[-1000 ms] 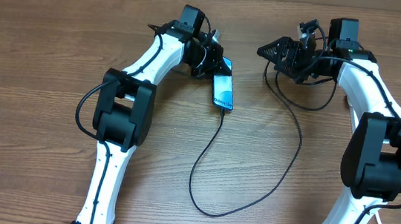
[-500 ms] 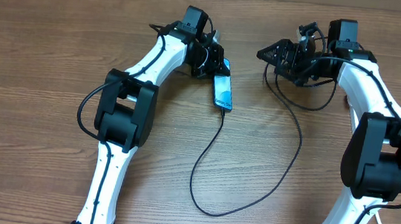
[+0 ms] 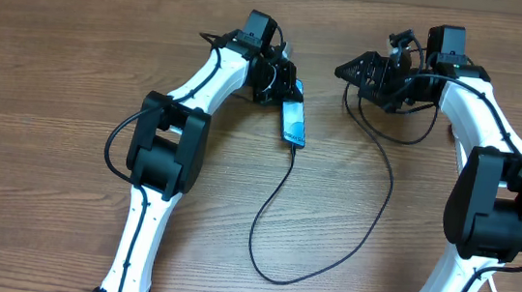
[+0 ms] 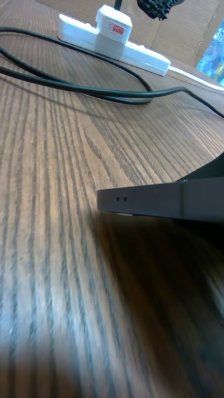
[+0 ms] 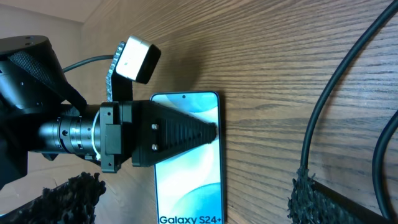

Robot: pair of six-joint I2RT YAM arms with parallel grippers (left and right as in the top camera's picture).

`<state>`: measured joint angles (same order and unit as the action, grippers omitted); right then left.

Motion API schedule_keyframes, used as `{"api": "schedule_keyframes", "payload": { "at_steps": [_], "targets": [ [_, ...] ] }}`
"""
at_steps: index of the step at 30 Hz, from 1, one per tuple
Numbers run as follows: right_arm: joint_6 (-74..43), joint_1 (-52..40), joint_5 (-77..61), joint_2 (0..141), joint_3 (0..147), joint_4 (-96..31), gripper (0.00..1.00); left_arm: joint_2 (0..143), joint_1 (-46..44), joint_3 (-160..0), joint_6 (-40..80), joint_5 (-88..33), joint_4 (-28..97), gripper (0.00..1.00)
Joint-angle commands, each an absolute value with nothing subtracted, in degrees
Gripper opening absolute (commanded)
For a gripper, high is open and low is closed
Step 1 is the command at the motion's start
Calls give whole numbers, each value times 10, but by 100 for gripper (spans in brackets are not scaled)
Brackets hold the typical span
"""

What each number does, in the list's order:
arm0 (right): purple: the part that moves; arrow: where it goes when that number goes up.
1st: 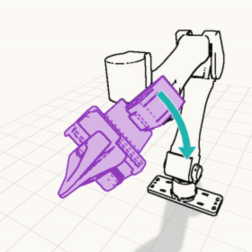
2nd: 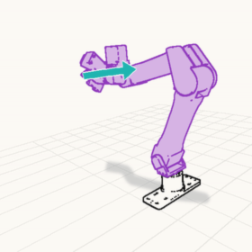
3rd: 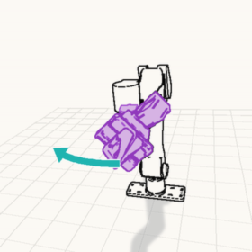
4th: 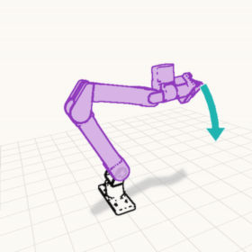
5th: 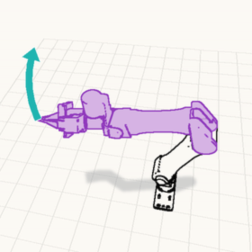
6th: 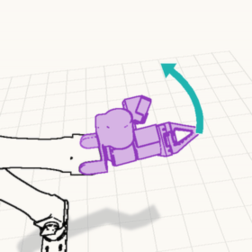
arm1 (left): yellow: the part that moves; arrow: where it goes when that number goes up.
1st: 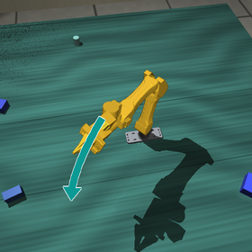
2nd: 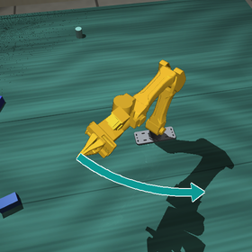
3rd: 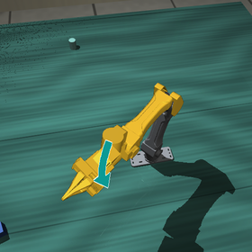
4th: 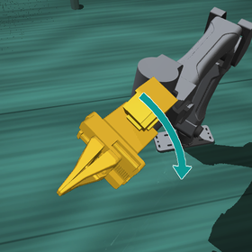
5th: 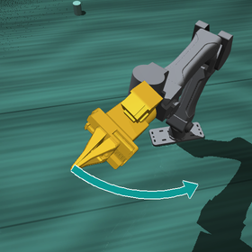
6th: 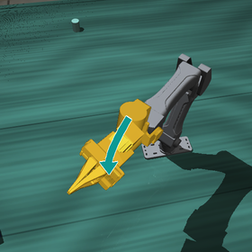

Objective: Plug charger to phone and switch on socket
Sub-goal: 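Lower the held phone flat onto the table with the left gripper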

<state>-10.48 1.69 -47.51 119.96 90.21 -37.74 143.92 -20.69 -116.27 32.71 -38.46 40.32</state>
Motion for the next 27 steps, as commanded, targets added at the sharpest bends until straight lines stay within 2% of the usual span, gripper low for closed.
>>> {"api": "schedule_keyframes", "payload": {
  "at_steps": [1,23,27],
  "targets": [
    [-100,16,-465,1199,908,-379,100,1450,-216,-1163,334,-384,403,4],
    [-100,16,-463,1199,908,-380,100,1450,-218,-1125,346,-385,392,4],
    [-100,16,-463,1199,908,-380,100,1450,-218,-1125,345,-385,392,23]
  ]
}}
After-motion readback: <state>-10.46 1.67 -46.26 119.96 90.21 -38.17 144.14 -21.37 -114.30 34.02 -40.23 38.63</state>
